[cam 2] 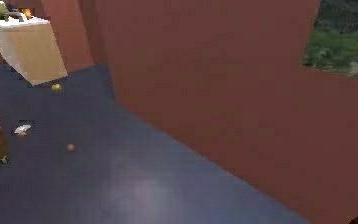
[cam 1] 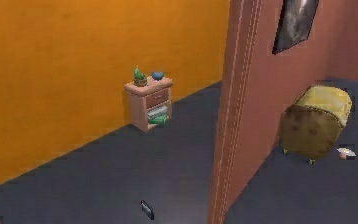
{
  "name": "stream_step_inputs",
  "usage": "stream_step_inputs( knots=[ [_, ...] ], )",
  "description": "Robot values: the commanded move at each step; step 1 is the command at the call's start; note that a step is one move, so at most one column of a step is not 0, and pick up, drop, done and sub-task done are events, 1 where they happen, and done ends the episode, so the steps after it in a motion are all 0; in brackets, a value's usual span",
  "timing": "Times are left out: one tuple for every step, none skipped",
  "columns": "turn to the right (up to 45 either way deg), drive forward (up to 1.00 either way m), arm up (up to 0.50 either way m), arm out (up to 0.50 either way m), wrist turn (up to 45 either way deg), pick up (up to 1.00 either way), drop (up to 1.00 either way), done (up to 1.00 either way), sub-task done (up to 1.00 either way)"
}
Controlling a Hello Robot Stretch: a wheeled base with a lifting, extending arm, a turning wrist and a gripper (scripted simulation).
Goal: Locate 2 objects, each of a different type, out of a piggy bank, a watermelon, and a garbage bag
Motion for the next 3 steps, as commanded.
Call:
stream_step_inputs(
  knots=[
    [45.0,0.0,0.0,0.0,0.0,0.0,0.0,0.0,0.0],
    [12.0,0.0,0.0,0.0,0.0,0.0,0.0,0.0,0.0],
    [0.0,1.0,0.0,0.0,0.0,0.0,0.0,0.0,0.0]
  ],
)
